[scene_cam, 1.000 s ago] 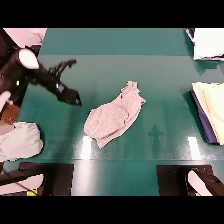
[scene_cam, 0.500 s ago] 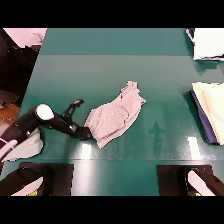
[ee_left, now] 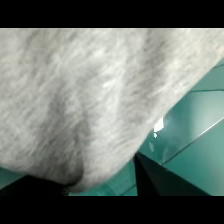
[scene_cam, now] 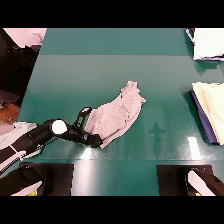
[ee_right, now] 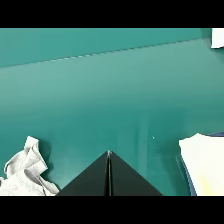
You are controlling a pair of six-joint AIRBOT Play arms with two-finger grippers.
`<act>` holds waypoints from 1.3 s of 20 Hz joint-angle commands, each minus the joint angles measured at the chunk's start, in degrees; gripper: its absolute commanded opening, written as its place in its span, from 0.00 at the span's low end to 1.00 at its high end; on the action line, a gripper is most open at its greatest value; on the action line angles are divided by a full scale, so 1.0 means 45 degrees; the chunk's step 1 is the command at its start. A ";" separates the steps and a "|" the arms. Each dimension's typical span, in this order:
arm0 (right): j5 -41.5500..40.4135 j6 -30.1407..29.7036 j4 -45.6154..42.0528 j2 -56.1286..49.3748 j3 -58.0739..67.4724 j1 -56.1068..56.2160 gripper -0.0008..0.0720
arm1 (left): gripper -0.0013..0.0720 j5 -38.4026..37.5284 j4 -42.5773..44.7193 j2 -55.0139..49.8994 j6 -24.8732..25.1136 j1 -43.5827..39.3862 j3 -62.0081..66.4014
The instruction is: Fold the shirts.
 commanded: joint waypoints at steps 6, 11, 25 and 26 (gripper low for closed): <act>0.0000 0.0005 0.0010 0.0034 0.0000 0.0010 0.03 | 0.64 0.0695 -0.0622 -0.0194 -0.0073 -0.0165 -0.0039; 0.0000 0.0010 0.0010 0.0034 0.0000 0.0010 0.03 | 0.51 0.1540 -0.0568 -0.0194 -0.0078 -0.0160 -0.0034; 0.0287 0.0005 -0.0010 0.0034 0.0000 0.0005 0.03 | 0.05 0.1501 0.2574 -0.0189 0.0981 0.5746 0.4061; 0.0282 0.0005 -0.0015 0.0034 0.0000 0.0005 0.03 | 0.05 0.1263 0.2579 -0.0189 0.1307 0.6067 0.4391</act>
